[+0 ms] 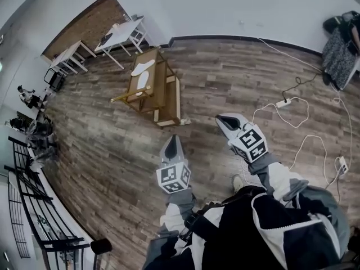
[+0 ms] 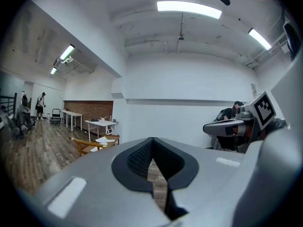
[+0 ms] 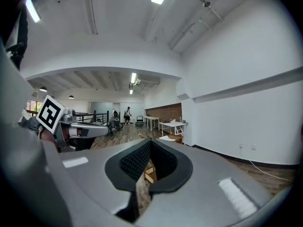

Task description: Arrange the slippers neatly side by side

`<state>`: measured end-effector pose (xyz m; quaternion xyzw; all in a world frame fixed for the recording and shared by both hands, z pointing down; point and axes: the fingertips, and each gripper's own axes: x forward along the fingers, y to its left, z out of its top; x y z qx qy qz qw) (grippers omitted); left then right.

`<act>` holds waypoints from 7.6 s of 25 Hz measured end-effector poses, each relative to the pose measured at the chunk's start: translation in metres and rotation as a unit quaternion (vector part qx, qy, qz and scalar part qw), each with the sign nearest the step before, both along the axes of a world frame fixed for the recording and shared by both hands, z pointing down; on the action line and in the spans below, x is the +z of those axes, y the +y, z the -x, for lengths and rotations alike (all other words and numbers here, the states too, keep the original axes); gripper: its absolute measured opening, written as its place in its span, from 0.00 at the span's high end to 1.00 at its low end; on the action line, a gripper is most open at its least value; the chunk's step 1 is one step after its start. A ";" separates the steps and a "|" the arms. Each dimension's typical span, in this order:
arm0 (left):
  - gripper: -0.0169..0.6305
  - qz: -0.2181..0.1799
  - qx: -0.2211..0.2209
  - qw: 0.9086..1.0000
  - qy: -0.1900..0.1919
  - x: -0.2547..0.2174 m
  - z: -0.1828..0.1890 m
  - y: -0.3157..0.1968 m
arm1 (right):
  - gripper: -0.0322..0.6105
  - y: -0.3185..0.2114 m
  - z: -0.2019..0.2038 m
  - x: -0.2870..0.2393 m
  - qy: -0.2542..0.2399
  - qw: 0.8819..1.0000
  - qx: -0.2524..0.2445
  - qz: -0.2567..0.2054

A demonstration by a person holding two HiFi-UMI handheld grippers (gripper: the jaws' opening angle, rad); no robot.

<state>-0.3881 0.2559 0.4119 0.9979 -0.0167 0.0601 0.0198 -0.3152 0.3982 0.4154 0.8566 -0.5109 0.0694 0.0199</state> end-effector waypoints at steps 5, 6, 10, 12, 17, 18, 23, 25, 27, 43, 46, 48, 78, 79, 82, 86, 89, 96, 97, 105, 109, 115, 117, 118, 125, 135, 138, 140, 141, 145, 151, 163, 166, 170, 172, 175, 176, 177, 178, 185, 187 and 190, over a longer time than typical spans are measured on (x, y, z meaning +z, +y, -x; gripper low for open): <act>0.96 -0.004 -0.015 1.000 0.006 -0.008 -0.057 -0.006 | 0.94 -0.009 -0.059 -0.006 0.008 1.000 -0.020 -0.003; 0.96 -0.003 -0.016 1.000 0.004 -0.009 -0.068 -0.009 | 0.94 -0.012 -0.068 -0.006 0.005 1.000 -0.022 -0.005; 0.96 0.003 -0.018 1.000 0.009 -0.013 -0.107 -0.023 | 0.94 -0.023 -0.104 -0.010 0.008 1.000 -0.024 -0.006; 0.96 0.010 -0.016 1.000 0.011 -0.009 -0.129 -0.030 | 0.94 -0.032 -0.124 -0.008 0.009 1.000 -0.024 -0.006; 0.96 0.014 -0.002 1.000 0.017 -0.002 -0.196 -0.064 | 0.94 -0.068 -0.184 0.000 0.008 1.000 -0.015 0.005; 0.96 0.014 0.004 1.000 0.019 -0.003 -0.213 -0.073 | 0.94 -0.077 -0.198 -0.001 0.009 1.000 -0.013 0.006; 0.96 0.006 0.036 0.999 0.028 -0.009 -0.304 -0.111 | 0.94 -0.113 -0.282 -0.006 0.009 1.000 0.010 0.006; 0.96 0.004 0.045 0.999 0.030 -0.012 -0.336 -0.127 | 0.93 -0.133 -0.313 -0.009 0.011 1.000 0.014 0.007; 0.96 0.005 0.051 0.998 0.029 -0.012 -0.365 -0.145 | 0.92 -0.152 -0.340 -0.012 0.013 1.000 0.019 0.002; 0.96 0.018 0.007 1.000 0.011 0.013 -0.550 -0.242 | 0.94 -0.251 -0.533 -0.001 0.010 1.000 -0.021 -0.003; 0.96 0.016 -0.026 1.000 0.009 0.013 -0.592 -0.262 | 0.94 -0.273 -0.585 -0.002 0.011 0.999 -0.050 -0.005; 0.96 0.025 -0.054 0.998 0.007 0.010 -0.621 -0.279 | 0.94 -0.291 -0.620 -0.004 0.008 0.997 -0.074 -0.004; 0.96 0.006 -0.423 0.906 0.021 0.005 -0.591 -0.536 | 0.94 -0.645 -0.672 -0.004 0.028 0.909 -0.415 0.018; 0.96 0.007 -0.435 0.900 0.021 0.006 -0.581 -0.540 | 0.94 -0.656 -0.664 -0.004 0.030 0.903 -0.427 0.019; 0.96 0.012 -0.471 0.882 0.019 0.013 -0.559 -0.550 | 0.94 -0.683 -0.646 -0.001 0.033 0.885 -0.464 0.024; 0.96 0.017 -0.509 0.860 0.007 0.027 -0.547 -0.565 | 0.94 -0.717 -0.631 0.009 0.030 0.859 -0.510 0.027; 0.96 0.023 -0.540 0.841 -0.004 0.038 -0.545 -0.572 | 0.94 -0.739 -0.625 0.016 0.027 0.839 -0.542 0.030; 0.96 0.016 -0.609 0.792 -0.017 0.038 -0.539 -0.589 | 0.94 -0.773 -0.614 0.020 0.025 0.789 -0.613 0.035; 0.96 0.016 -0.616 0.787 -0.021 0.040 -0.539 -0.590 | 0.94 -0.776 -0.613 0.021 0.025 0.782 -0.621 0.037; 0.96 0.022 -0.571 0.809 -0.138 0.091 -0.552 -0.605 | 0.94 -0.784 -0.616 0.029 0.026 0.767 -0.639 0.053; 0.96 0.013 -0.456 0.835 -0.307 0.153 -0.569 -0.608 | 0.94 -0.787 -0.620 0.028 0.024 0.770 -0.636 0.050; 0.84 -0.020 -0.279 0.823 -0.494 0.260 -0.585 -0.597 | 0.94 -0.788 -0.634 0.035 0.022 0.779 -0.624 0.058; 0.78 -0.023 -0.224 0.812 -0.538 0.293 -0.584 -0.590 | 0.94 -0.789 -0.639 0.036 0.023 0.782 -0.619 0.061; 0.75 -0.023 -0.200 0.809 -0.553 0.305 -0.585 -0.588 | 0.94 -0.790 -0.641 0.036 0.024 0.785 -0.616 0.062; 0.56 -0.031 -0.089 0.784 -0.614 0.365 -0.590 -0.580 | 0.94 -0.799 -0.662 0.038 0.029 0.800 -0.595 0.068; 0.55 0.003 -0.041 0.768 -0.639 0.396 -0.586 -0.578 | 0.94 -0.803 -0.688 0.040 0.034 0.818 -0.569 0.077; 0.66 0.001 -0.035 0.763 -0.646 0.401 -0.586 -0.578 | 0.94 -0.804 -0.691 0.040 0.035 0.822 -0.563 0.077; 0.83 -0.003 -0.037 0.760 -0.649 0.403 -0.585 -0.579 | 0.94 -0.805 -0.694 0.041 0.034 0.824 -0.560 0.079; 0.87 -0.002 -0.040 0.759 -0.650 0.403 -0.585 -0.580 | 0.94 -0.805 -0.695 0.041 0.034 0.824 -0.560 0.081; 0.90 0.012 -0.054 0.763 -0.645 0.402 -0.585 -0.582 | 0.94 -0.803 -0.694 0.043 0.033 0.822 -0.562 0.081; 0.91 0.054 -0.114 0.780 -0.613 0.383 -0.581 -0.586 | 0.94 -0.801 -0.690 0.042 0.031 0.816 -0.572 0.079; 0.91 0.217 -0.398 0.771 -0.447 0.309 -0.541 -0.627 | 0.94 -0.797 -0.665 0.038 0.024 0.788 -0.612 0.059; 0.91 0.255 -0.444 0.754 -0.411 0.296 -0.529 -0.626 | 0.94 -0.796 -0.660 0.037 0.022 0.782 -0.621 0.054; 0.91 0.310 -0.498 0.731 -0.349 0.276 -0.514 -0.621 | 0.94 -0.795 -0.654 0.036 0.020 0.775 -0.630 0.049; 0.91 0.326 -0.517 0.724 -0.318 0.275 -0.508 -0.624 | 0.94 -0.797 -0.651 0.037 0.017 0.770 -0.636 0.047; 0.91 0.344 -0.545 0.707 -0.291 0.272 -0.497 -0.621 | 0.94 -0.796 -0.644 0.040 0.012 0.762 -0.645 0.048; 0.91 0.352 -0.555 0.696 -0.288 0.273 -0.491 -0.617 | 0.94 -0.795 -0.642 0.042 0.010 0.759 -0.649 0.050; 0.91 0.359 -0.563 0.687 -0.287 0.276 -0.485 -0.613 | 0.94 -0.794 -0.639 0.044 0.009 0.756 -0.653 0.052; 0.91 0.364 -0.568 0.680 -0.286 0.279 -0.479 -0.610 | 0.94 -0.793 -0.636 0.045 0.008 0.753 -0.655 0.053; 0.91 0.368 -0.603 0.641 -0.300 0.311 -0.443 -0.599 | 0.94 -0.795 -0.637 0.051 0.016 0.751 -0.658 0.062; 0.91 0.370 -0.609 0.634 -0.301 0.320 -0.437 -0.602 | 0.94 -0.795 -0.641 0.054 0.020 0.752 -0.655 0.068; 0.91 0.373 -0.617 0.624 -0.301 0.333 -0.429 -0.608 | 0.94 -0.793 -0.645 0.058 0.027 0.755 -0.650 0.079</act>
